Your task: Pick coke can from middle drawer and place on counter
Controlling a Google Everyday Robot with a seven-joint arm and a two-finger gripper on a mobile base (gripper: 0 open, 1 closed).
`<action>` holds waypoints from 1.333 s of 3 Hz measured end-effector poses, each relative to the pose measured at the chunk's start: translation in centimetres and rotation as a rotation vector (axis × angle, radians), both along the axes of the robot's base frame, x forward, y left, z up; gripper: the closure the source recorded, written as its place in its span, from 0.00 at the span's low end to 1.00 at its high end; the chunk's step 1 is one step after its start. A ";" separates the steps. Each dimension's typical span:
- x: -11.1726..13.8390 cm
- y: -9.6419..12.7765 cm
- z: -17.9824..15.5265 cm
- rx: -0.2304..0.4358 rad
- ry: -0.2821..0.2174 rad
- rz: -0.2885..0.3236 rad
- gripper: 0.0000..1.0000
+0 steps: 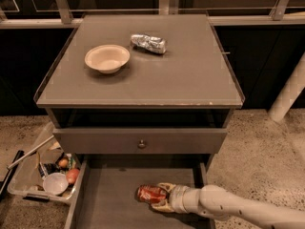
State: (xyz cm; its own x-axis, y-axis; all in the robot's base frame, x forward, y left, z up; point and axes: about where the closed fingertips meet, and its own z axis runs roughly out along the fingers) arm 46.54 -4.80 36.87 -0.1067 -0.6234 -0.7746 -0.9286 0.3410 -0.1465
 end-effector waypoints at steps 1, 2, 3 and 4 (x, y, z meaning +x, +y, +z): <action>0.0 0.0 0.0 0.000 0.000 0.000 0.89; -0.2 0.4 0.8 -0.014 0.019 0.005 1.00; -0.3 0.5 3.0 -0.032 0.016 0.010 1.00; -0.3 -0.7 6.5 -0.050 -0.012 0.001 1.00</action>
Offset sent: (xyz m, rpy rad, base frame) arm -0.0034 0.0071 0.0189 -0.0368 0.0416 0.0073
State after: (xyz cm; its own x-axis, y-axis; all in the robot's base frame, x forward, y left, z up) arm 46.22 -5.46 43.34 -0.0971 -0.6616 -0.7436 -0.9269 0.3322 -0.1746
